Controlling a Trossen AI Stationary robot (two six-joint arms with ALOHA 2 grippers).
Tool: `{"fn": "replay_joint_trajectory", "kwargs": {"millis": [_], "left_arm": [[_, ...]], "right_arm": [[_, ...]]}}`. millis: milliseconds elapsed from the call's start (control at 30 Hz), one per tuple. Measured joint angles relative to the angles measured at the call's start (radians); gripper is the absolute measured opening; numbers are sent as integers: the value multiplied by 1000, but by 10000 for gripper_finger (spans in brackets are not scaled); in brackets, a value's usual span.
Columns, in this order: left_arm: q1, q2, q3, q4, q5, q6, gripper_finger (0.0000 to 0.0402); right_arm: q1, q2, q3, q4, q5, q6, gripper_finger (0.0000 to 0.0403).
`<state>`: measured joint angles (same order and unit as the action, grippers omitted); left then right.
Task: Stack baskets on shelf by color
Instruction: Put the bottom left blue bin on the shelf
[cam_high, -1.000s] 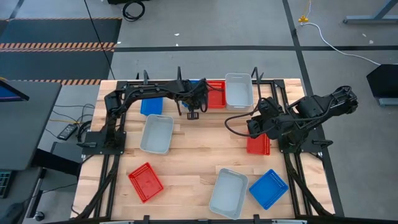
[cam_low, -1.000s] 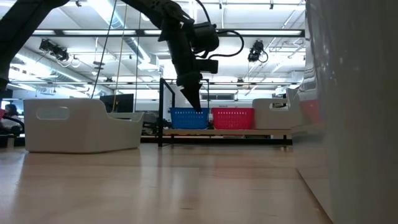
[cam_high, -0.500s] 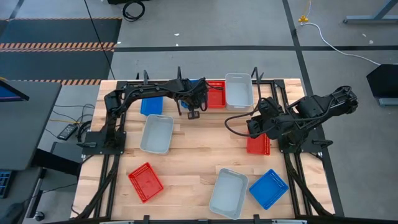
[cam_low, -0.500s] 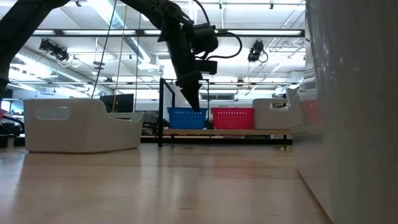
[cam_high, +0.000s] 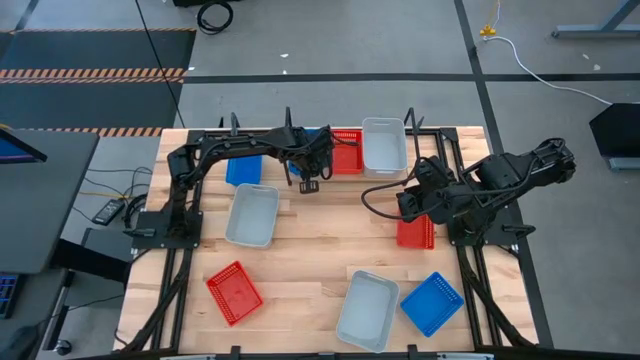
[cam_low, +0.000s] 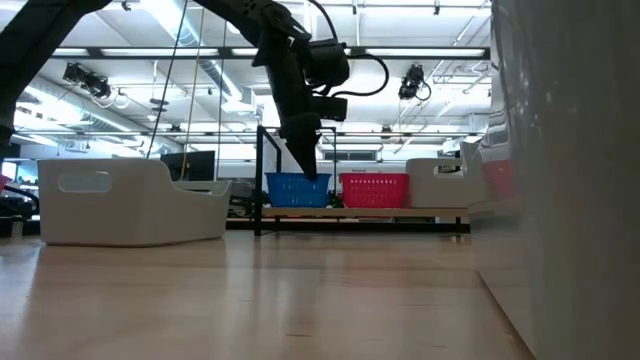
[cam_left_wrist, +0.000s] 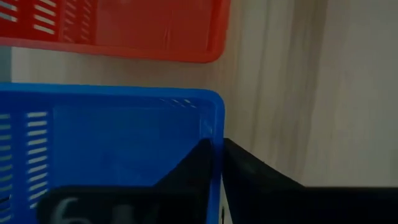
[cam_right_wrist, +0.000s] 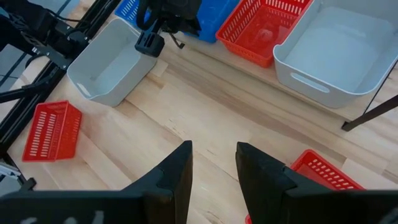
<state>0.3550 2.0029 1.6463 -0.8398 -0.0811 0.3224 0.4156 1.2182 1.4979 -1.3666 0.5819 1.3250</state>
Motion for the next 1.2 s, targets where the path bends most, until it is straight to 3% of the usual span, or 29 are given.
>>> {"fn": "replay_joint_trajectory", "kwargs": {"millis": [300,600,967,1200], "left_arm": [[-6,0,0,-12,0,38,26],[-6,0,0,-11,0,114,50],[-5,0,0,4,0,137,30],[-5,0,0,16,0,138,41]], "right_arm": [[0,0,0,0,0,-12,129],[0,0,0,0,3,-12,129],[0,0,0,0,4,-12,129],[-1,0,0,0,5,-12,129]]}}
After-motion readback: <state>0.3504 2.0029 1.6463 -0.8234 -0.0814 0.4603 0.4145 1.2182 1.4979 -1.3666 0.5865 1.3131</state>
